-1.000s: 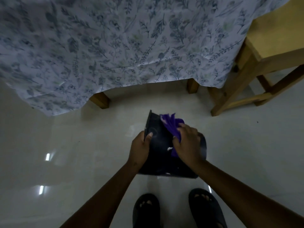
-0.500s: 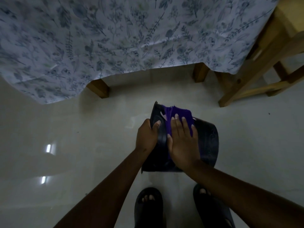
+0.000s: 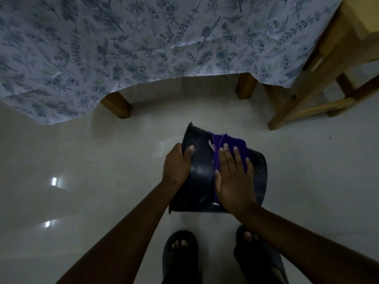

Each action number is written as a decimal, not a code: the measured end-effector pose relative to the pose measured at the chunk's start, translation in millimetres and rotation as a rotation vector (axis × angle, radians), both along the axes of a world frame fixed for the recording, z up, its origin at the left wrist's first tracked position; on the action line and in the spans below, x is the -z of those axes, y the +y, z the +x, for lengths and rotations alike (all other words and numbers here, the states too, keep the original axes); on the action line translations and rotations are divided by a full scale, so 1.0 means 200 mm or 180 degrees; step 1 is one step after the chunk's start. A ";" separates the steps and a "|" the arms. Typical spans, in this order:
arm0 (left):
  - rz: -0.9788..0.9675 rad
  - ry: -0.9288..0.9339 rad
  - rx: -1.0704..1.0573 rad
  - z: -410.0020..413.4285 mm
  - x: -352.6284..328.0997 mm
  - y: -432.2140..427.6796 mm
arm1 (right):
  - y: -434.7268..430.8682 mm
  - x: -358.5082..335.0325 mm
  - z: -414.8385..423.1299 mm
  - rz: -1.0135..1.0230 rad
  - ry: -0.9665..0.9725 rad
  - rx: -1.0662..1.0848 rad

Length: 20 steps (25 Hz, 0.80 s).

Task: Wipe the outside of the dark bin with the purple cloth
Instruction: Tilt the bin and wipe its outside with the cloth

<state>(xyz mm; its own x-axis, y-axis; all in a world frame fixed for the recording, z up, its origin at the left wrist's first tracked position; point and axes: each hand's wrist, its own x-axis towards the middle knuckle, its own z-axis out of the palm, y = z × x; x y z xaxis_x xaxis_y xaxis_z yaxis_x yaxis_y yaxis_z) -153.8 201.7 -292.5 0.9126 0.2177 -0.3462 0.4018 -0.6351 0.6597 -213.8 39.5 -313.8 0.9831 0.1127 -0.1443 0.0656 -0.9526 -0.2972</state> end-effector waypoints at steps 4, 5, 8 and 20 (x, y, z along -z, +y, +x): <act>-0.0001 -0.0098 0.0087 0.01 -0.02 0.00 | -0.04 0.02 0.27 -0.0048 0.0076 -0.0275; 0.0005 -0.0085 0.0076 0.02 -0.02 0.00 | -0.06 0.03 0.31 0.0028 0.0173 -0.0151; -0.0054 -0.0043 -0.0027 0.00 -0.01 0.01 | -0.04 0.03 0.17 0.0056 0.0140 0.0174; -0.0028 0.0067 -0.0064 0.06 -0.02 0.00 | -0.15 0.03 0.14 0.0164 0.0059 -0.0079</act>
<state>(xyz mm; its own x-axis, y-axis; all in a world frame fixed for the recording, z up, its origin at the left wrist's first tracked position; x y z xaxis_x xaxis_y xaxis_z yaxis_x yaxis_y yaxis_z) -141.1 201.4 -287.9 0.9005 0.2327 -0.3674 0.4283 -0.6209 0.6566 -184.9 10.1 -319.1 0.9771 0.1449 -0.1558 0.0831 -0.9341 -0.3472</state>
